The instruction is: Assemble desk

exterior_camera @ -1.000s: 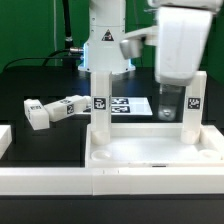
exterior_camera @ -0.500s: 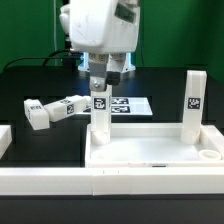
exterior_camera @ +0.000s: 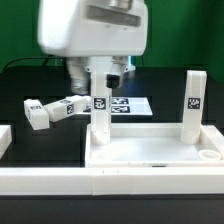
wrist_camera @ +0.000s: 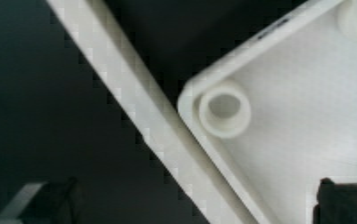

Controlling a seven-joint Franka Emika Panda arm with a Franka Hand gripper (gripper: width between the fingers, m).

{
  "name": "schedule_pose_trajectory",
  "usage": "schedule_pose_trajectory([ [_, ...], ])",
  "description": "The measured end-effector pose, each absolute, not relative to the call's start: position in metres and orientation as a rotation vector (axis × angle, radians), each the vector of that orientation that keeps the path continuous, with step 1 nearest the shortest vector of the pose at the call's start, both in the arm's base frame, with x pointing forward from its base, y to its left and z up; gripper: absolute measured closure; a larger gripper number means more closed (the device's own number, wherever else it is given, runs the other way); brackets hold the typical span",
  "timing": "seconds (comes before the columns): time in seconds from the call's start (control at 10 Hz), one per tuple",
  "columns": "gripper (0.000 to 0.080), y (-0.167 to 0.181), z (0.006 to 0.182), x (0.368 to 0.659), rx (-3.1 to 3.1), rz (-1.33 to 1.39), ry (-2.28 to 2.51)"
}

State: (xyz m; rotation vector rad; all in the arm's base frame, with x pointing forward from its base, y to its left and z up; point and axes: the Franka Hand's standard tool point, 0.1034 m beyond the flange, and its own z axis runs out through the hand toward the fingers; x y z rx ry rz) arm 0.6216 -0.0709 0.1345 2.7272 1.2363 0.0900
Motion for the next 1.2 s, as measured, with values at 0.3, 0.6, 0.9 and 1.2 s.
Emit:
schedule_pose_trajectory([
  [0.3, 0.0151, -0.091, 0.135, 0.608, 2.902, 0.011, 0.848],
  [0.6, 0.0151, -0.089, 0.135, 0.605, 3.011, 0.014, 0.590],
  [0.9, 0.0151, -0.153, 0.138, 0.566, 3.146, -0.166, 0.250],
  [1.2, 0.0151, -0.175, 0.128, 0.546, 3.164, -0.180, 0.169],
])
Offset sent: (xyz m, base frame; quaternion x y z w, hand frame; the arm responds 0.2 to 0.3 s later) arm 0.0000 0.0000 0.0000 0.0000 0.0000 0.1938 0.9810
